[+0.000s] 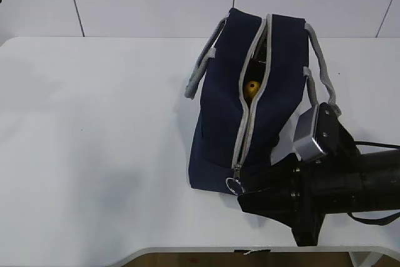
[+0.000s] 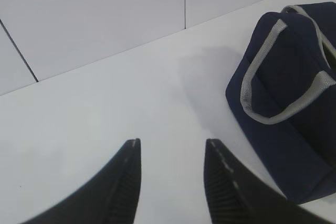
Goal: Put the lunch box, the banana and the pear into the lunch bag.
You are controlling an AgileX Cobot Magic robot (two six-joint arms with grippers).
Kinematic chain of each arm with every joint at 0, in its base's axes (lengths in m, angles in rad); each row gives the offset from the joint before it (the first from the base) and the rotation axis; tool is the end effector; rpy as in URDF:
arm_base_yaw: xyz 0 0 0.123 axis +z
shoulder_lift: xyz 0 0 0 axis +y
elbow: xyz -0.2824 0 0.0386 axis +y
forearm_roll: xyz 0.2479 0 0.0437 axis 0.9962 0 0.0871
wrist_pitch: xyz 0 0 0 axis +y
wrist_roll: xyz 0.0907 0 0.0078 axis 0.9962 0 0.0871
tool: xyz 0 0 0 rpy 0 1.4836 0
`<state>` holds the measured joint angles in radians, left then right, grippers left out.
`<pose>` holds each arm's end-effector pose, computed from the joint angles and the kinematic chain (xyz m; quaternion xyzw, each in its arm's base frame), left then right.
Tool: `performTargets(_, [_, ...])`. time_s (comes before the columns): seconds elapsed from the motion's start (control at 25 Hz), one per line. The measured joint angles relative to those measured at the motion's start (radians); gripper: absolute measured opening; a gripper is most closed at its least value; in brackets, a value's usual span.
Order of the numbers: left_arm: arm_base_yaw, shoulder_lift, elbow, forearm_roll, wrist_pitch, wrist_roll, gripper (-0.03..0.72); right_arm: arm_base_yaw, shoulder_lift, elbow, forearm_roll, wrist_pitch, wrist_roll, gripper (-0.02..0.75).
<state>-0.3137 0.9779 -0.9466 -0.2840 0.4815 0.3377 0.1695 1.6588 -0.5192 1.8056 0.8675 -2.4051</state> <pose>0.1924 -0.0749 0.3787 0.2000 0.8107 -0.1166 0.5378 0.2348 0.1088 0.1509 -0.4167 0.7505 0.3162 0.4038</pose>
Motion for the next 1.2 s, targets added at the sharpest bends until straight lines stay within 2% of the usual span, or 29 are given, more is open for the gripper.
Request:
performTargets(0.24, [0.0, 0.0, 0.0, 0.002, 0.0, 0.0, 0.299, 0.0, 0.012, -0.002, 0.0, -0.009, -0.002, 0.293])
performTargets(0.72, [0.0, 0.0, 0.0, 0.016, -0.002, 0.0, 0.298, 0.0, 0.105, -0.056, 0.0, -0.001, -0.006, 0.28])
performTargets(1.08, [0.0, 0.0, 0.0, 0.022, -0.002, 0.0, 0.298, 0.0, 0.11, -0.079, 0.0, 0.026, -0.006, 0.202])
performTargets(1.2, [0.0, 0.0, 0.0, 0.022, -0.002, 0.0, 0.298, 0.0, 0.124, -0.079, 0.0, 0.032, -0.006, 0.144])
